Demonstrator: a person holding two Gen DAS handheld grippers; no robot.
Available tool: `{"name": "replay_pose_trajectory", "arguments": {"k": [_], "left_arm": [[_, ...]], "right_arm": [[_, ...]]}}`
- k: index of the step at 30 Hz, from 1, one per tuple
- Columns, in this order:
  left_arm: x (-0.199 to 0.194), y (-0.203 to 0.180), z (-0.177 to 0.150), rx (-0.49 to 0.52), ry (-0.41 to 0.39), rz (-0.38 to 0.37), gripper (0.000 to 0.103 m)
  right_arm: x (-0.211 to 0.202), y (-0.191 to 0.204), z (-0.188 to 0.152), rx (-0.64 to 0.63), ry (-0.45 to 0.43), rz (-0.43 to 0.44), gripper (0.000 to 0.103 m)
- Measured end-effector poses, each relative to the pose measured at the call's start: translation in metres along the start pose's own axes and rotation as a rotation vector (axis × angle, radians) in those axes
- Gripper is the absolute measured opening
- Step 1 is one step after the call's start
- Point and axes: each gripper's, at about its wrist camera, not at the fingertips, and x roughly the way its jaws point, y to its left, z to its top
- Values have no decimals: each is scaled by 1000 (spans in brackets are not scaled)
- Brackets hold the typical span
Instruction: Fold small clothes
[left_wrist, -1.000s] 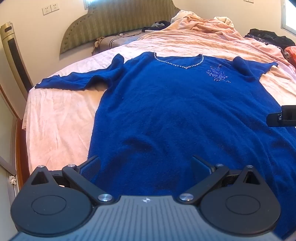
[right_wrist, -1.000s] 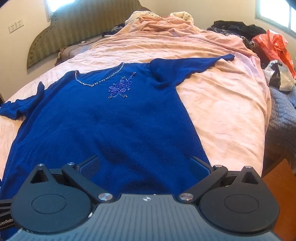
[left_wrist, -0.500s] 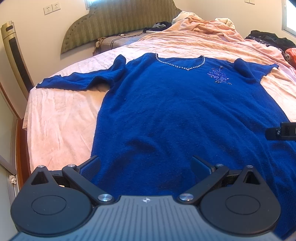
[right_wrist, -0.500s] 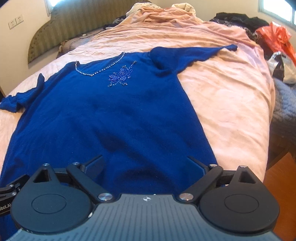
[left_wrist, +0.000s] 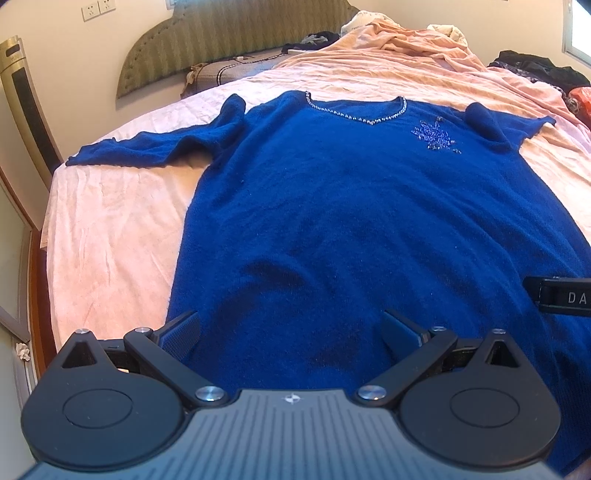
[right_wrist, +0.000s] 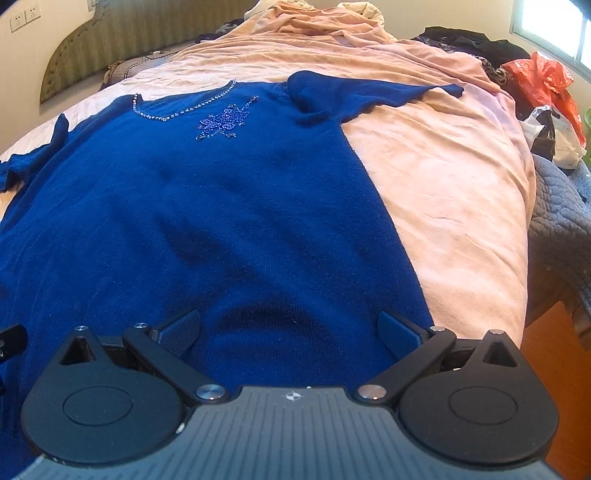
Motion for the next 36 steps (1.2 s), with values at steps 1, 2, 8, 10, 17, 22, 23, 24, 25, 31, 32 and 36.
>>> {"name": "replay_pose_trajectory", "arguments": {"k": [1, 2, 8, 10, 17, 22, 23, 24, 25, 31, 32, 36], "left_arm": [[0, 0, -1, 0, 0, 1, 103], [0, 0, -1, -3, 1, -1, 103], [0, 1, -1, -11, 4, -3, 103], [1, 0, 0, -10, 3, -2, 103], [1, -1, -1, -11, 4, 0, 103], [2, -1, -1, -14, 6, -1, 103], [2, -2, -1, -15, 6, -1, 103], [3, -2, -1, -15, 6, -1, 103], [3, -2, -1, -13, 6, -1, 103], [3, -5, 2, 2, -2, 1, 103], [2, -5, 4, 4, -7, 1, 103], [4, -10, 17, 13, -25, 0, 103]], "right_arm": [[0, -1, -1, 1, -4, -1, 103], [-1, -1, -2, 4, -8, 0, 103], [-4, -2, -8, -12, -52, 5, 103], [-4, -3, -7, -15, -49, 10, 103], [-6, -3, -10, -29, -65, 21, 103], [-8, -4, -13, -33, -83, 30, 103], [-7, -4, -12, -34, -81, 31, 103], [-7, -5, -12, -35, -79, 32, 103], [-7, -4, -11, -37, -78, 32, 103], [-7, -9, -4, -45, -52, 66, 103], [-7, -11, -2, -45, -51, 74, 103], [-5, -13, 5, -61, -52, 81, 103]]}}
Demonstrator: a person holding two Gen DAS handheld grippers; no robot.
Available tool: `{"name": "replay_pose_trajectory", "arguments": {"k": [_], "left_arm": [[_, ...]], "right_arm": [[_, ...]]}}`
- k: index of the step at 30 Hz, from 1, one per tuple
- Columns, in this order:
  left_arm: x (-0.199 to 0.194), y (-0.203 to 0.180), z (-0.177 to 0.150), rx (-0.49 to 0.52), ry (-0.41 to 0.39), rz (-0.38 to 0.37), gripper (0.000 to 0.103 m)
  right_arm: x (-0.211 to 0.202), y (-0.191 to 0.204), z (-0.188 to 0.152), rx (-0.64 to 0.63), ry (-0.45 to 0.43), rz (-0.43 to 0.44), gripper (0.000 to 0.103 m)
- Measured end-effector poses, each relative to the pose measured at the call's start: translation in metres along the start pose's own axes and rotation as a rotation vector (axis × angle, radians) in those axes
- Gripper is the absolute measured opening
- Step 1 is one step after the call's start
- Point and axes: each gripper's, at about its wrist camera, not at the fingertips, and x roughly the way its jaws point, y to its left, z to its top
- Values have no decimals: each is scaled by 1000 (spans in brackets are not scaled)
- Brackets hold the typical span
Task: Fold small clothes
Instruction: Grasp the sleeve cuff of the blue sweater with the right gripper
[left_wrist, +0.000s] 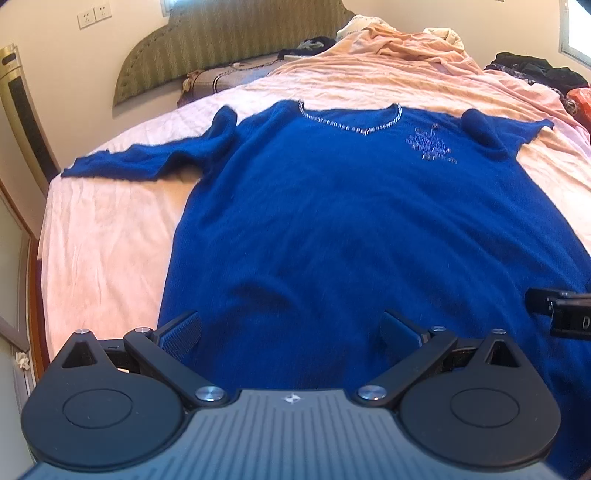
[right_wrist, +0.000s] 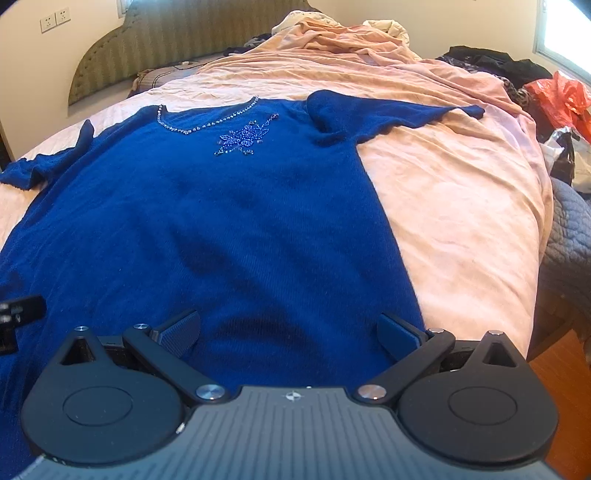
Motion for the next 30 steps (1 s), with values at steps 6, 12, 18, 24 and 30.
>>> {"name": "replay_pose_trajectory", "arguments": {"k": [6, 12, 18, 24, 30], "left_arm": [[8, -11, 25, 24, -40, 4, 103], [28, -20, 45, 24, -74, -11, 103], [57, -19, 55, -21, -77, -42, 103], [80, -16, 41, -65, -79, -66, 103], [79, -15, 39, -70, -106, -72, 103]], "right_arm": [[2, -9, 19, -23, -35, 13, 103], [7, -32, 46, -15, -71, 54, 103], [21, -49, 69, -51, -91, 65, 102], [33, -101, 100, -65, -220, 133, 92], [63, -207, 158, 144, -306, 142, 95]]}}
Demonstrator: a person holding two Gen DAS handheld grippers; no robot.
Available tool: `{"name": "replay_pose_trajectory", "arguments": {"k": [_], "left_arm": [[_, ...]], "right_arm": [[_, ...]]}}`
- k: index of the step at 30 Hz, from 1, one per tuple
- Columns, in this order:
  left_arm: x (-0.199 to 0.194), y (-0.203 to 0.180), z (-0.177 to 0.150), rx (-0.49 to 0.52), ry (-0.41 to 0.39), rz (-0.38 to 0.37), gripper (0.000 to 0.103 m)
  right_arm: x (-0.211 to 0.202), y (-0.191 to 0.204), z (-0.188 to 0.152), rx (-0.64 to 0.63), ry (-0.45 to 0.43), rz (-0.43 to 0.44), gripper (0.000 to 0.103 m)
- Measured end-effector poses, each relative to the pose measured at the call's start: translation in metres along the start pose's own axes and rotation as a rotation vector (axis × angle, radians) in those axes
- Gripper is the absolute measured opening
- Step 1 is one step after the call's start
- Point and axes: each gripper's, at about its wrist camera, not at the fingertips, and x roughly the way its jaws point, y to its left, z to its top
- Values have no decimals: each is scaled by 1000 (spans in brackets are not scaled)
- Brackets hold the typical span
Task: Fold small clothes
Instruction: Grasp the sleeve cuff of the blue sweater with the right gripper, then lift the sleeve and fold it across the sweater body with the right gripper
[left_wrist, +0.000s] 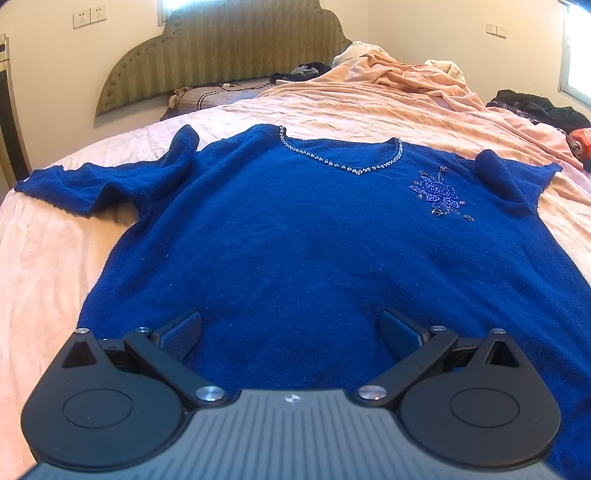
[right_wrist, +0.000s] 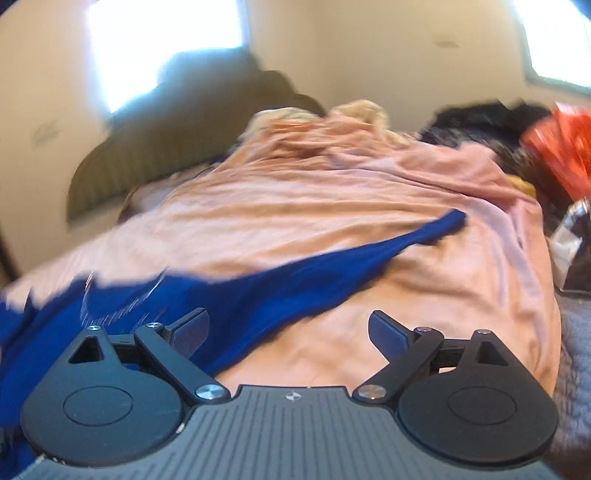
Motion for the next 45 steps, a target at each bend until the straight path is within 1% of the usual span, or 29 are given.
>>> {"name": "replay_pose_trajectory", "arguments": {"k": [2, 5, 6, 8, 10, 11, 13, 15, 16, 18, 20, 21, 22, 23, 24, 25, 27, 29, 32, 34, 35, 37, 38, 40, 42, 44, 45], "left_arm": [[0, 0, 0, -4, -3, -4, 103], [0, 3, -1, -20, -11, -18, 103], [-1, 4, -1, -24, -13, -21, 103], [-1, 6, -1, -30, -16, -27, 103], [-2, 8, -2, -37, -19, -35, 103], [-3, 9, -2, -44, -21, -41, 103], [-3, 11, -2, -56, -27, -51, 103], [-4, 13, -2, -70, -31, -61, 103], [-4, 14, -2, -76, -33, -65, 103], [-5, 16, -2, -85, -37, -72, 103], [-5, 17, -2, -90, -39, -75, 103], [-5, 16, -2, -91, -39, -75, 103], [-5, 16, -2, -91, -39, -75, 103], [-5, 16, -2, -91, -39, -75, 103], [-5, 16, -2, -90, -37, -77, 103], [-5, 16, -2, -90, -37, -77, 103], [-5, 17, -2, -93, -37, -78, 103], [-5, 17, -2, -95, -38, -80, 103], [-4, 19, -1, -104, -40, -86, 103], [-5, 20, -1, -114, -44, -93, 103], [-5, 21, -1, -121, -46, -98, 103], [-5, 23, -1, -133, -48, -107, 103], [-5, 24, -1, -139, -48, -111, 103], [-6, 27, -2, -156, -54, -123, 103], [-6, 29, -2, -171, -58, -133, 103], [-7, 30, -2, -182, -62, -141, 103], [-7, 31, -2, -187, -63, -145, 103]], "right_arm": [[19, -38, 22, 114, -5, -10, 95], [52, -88, 46, 278, 9, -45, 85], [63, -102, 54, 320, 11, -54, 82], [91, -124, 61, 378, 24, -63, 81], [118, -144, 69, 445, 36, -88, 69], [129, -152, 70, 464, 45, -94, 67], [149, -158, 70, 475, 62, -119, 59], [165, -161, 69, 468, 76, -150, 55], [172, -163, 69, 469, 80, -158, 52], [178, -163, 69, 483, 83, -149, 45], [186, -163, 68, 493, 101, -151, 43], [188, -162, 68, 489, 104, -148, 34], [191, -161, 66, 477, 109, -144, 22], [195, -161, 65, 473, 121, -158, 16], [196, -160, 64, 471, 122, -175, 14], [195, -159, 63, 462, 106, -179, 10], [188, -154, 63, 445, 68, -179, 9], [172, -147, 69, 433, 22, -174, 8], [140, -130, 89, 408, -49, -134, 8], [110, -108, 105, 366, -102, -85, 8], [92, -90, 112, 326, -129, -49, 8], [50, -43, 119, 216, -186, 31, 8], [30, -17, 116, 181, -203, 93, 8], [-8, 40, 101, 97, -228, 241, 8], [-29, 99, 75, 5, -219, 327, 9], [-30, 147, 40, -30, -151, 398, 22], [-24, 167, 20, -48, -91, 432, 40]]}}
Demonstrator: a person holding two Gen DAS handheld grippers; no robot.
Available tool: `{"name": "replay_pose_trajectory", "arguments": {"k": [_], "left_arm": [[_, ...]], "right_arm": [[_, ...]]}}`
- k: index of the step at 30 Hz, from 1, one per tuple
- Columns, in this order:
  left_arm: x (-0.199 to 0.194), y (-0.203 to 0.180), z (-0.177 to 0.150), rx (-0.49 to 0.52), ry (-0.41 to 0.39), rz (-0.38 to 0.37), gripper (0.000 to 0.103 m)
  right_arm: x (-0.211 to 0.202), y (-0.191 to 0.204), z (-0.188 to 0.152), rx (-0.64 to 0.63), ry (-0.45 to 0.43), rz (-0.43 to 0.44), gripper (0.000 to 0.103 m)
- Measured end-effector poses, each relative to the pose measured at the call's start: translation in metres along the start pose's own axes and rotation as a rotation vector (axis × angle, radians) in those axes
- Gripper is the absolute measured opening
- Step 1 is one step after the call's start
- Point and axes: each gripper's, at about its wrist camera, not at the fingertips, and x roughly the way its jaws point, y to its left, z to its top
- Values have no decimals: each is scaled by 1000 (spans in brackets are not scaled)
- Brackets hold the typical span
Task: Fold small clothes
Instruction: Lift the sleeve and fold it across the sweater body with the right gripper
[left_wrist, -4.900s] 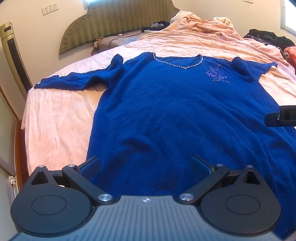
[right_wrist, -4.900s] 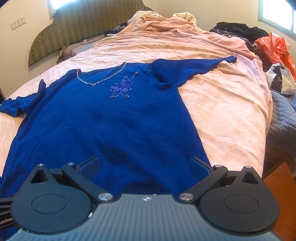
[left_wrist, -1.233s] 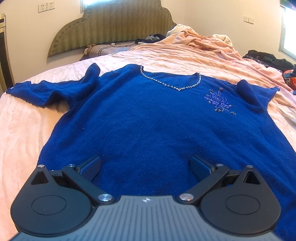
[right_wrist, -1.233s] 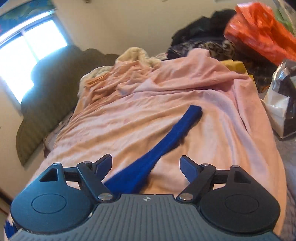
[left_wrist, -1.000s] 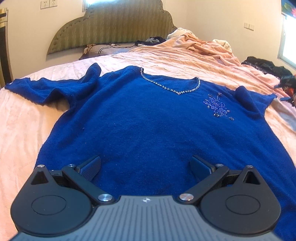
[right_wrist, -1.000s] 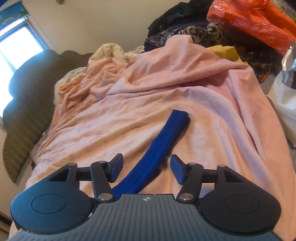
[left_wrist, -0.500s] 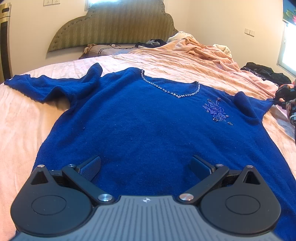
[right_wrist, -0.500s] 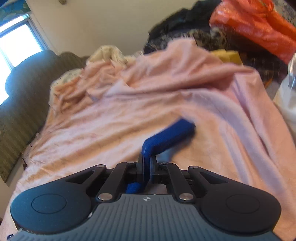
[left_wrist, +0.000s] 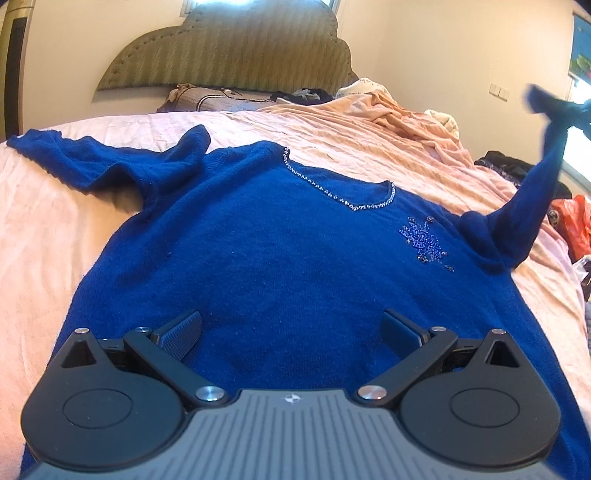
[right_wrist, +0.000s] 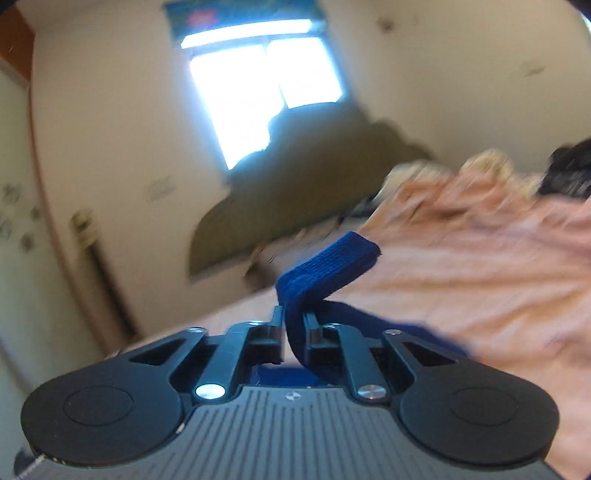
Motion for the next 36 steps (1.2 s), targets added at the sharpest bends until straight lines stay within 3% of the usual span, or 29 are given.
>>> {"name": "replay_pose_trajectory", "arguments": {"k": [1, 2, 6, 8, 13, 16, 18, 21, 26, 29, 33, 36], "left_arm": [[0, 1, 0, -7, -2, -5, 103], [-1, 2, 0, -11, -4, -8, 103], [-1, 1, 0, -5, -3, -4, 103], [0, 0, 0, 0, -2, 1, 103], [-2, -3, 5, 3, 13, 13, 103], [-9, -3, 17, -19, -14, -22, 103], [-13, -12, 26, 47, -78, -21, 103], [-6, -36, 37, 255, -142, 1, 103], [30, -64, 40, 482, -91, -13, 103], [46, -70, 40, 554, -43, -39, 103], [61, -69, 40, 596, -11, -15, 102], [68, -64, 41, 580, 52, -67, 77]], "right_arm": [[12, 14, -20, -14, 73, 33, 68], [21, 24, -39, -23, 122, 23, 75], [10, 20, -89, 131, 157, 11, 67], [-7, 4, -106, 206, 137, -50, 68], [-27, -34, -133, 185, 128, -225, 68], [-32, -47, -149, 237, 131, -229, 69], [-32, -48, -151, 268, 106, -219, 70], [-30, -49, -154, 283, 99, -209, 71], [-29, -59, -154, 342, 94, -172, 74], [-30, -60, -155, 351, 90, -165, 75], [-30, -60, -155, 354, 88, -156, 77], [-30, -61, -155, 359, 87, -152, 79]]}}
